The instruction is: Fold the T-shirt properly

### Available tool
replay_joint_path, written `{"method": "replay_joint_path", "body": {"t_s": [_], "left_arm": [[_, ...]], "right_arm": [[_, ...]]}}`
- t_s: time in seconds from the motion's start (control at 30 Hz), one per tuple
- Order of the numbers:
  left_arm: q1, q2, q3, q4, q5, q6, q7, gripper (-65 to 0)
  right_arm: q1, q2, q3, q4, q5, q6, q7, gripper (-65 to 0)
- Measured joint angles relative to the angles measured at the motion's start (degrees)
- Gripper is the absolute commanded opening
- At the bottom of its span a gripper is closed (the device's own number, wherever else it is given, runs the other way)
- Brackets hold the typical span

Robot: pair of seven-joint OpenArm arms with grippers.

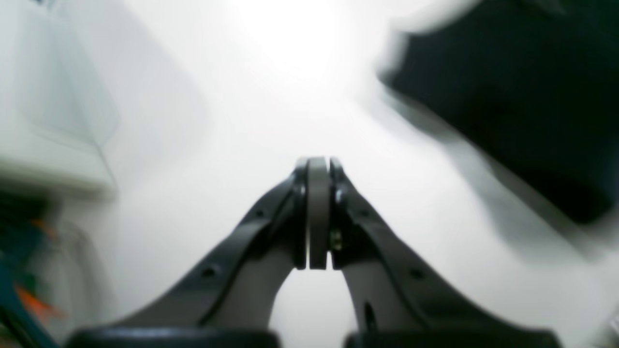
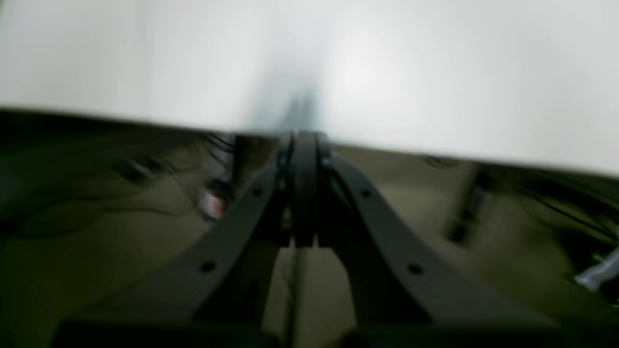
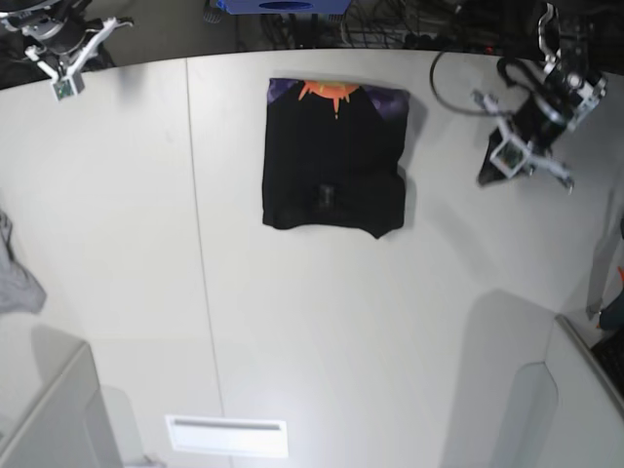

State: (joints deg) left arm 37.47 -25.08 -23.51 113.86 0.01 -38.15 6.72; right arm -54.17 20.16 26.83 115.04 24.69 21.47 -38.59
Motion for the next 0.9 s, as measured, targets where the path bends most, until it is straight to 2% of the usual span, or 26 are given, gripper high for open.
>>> {"method": "replay_joint_path", "body": {"t_s": [0.1, 0.17, 0.2, 0.27, 0.3, 0.4, 0.47, 0.5, 0.53, 0.57, 0.63, 0.67, 0.7, 0.73, 0.8, 0.83, 0.87, 0.9], "left_arm": [[15.9, 3.1, -4.5, -2.2, 0.0, 0.3, -12.4, -65.0], [22.9, 4.4, -4.9, -6.1, -0.6, 0.2, -17.6, -65.0], [25.5, 5.2, -4.7, -9.0, -0.3, 0.3, -18.4, -65.0], [27.1, 6.0, -1.2, -18.1, 0.9, 0.9, -19.4, -65.0], [26.7, 5.9, 1.2, -23.1, 1.8, 1.0, -20.5, -65.0], [21.0, 5.8, 9.8, -42.0, 5.6, 1.3, -25.9, -65.0], [13.5, 6.6, 14.8, -58.5, 10.0, 1.1, -29.4, -65.0], [8.8, 6.9, 16.2, -67.5, 11.1, -0.2, -31.0, -65.0], [3.4, 7.2, 17.3, -77.1, 12.6, 0.8, -32.0, -65.0], [-1.9, 7.1, 18.4, -86.6, 13.6, 3.5, -33.9, -65.0], [-13.2, 6.4, 21.1, -105.9, 15.4, 6.5, -38.1, -65.0], [-18.3, 6.3, 22.9, -114.1, 16.3, 9.3, -40.0, -65.0], [-19.8, 6.2, 24.5, -113.6, 18.5, 11.8, -39.7, -65.0], [-20.9, 6.3, 25.6, -113.6, 19.3, 13.2, -43.6, -65.0], [-22.3, 6.8, 27.0, -113.3, 19.5, 17.5, -44.1, -65.0], [-22.4, 7.0, 27.2, -112.9, 19.3, 18.4, -43.8, -65.0], [-21.9, 7.1, 27.1, -112.9, 19.3, 18.7, -43.4, -65.0], [-20.6, 7.1, 27.0, -111.7, 19.4, 18.9, -40.4, -65.0]], "right_arm": [[-6.4, -1.3, -0.8, 0.0, -10.0, 0.5, 0.3, -65.0], [-10.1, -2.8, -4.3, -0.6, -17.6, 0.0, -0.3, -65.0], [-11.5, -3.3, -6.9, -1.4, -18.9, 0.0, -0.3, -65.0], [-11.7, -3.4, -14.8, -4.7, -21.5, 0.1, 1.3, -65.0], [-10.3, -3.4, -18.9, -8.1, -20.9, 0.2, 1.5, -65.0], [-3.8, -4.6, -29.9, -21.6, -20.5, 0.2, 2.6, -65.0], [1.6, -6.7, -34.1, -33.7, -20.9, -0.3, 7.4, -65.0], [4.8, -8.3, -35.1, -40.9, -21.4, -0.7, 10.1, -65.0], [8.9, -10.0, -35.8, -49.0, -21.2, -0.4, 12.7, -65.0], [12.3, -11.6, -36.4, -57.5, -21.0, -0.3, 16.0, -65.0], [20.7, -14.6, -36.6, -77.0, -20.8, -0.1, 24.7, -65.0], [25.3, -15.6, -36.6, -87.7, -21.4, -0.5, 30.3, -65.0], [29.1, -16.3, -36.6, -97.0, -20.8, -0.5, 37.5, -65.0], [32.3, -16.8, -36.5, -105.7, -20.6, -0.7, 44.8, -65.0], [34.2, -17.1, -36.5, -113.1, -20.8, -0.9, 55.0, -65.0], [33.7, -17.2, -36.5, -113.7, -20.5, -0.9, 58.0, -65.0], [32.8, -17.3, -36.5, -113.5, -20.7, -0.9, 58.8, -65.0], [32.0, -17.6, -36.5, -113.1, -20.7, -0.9, 58.2, -65.0]]}}
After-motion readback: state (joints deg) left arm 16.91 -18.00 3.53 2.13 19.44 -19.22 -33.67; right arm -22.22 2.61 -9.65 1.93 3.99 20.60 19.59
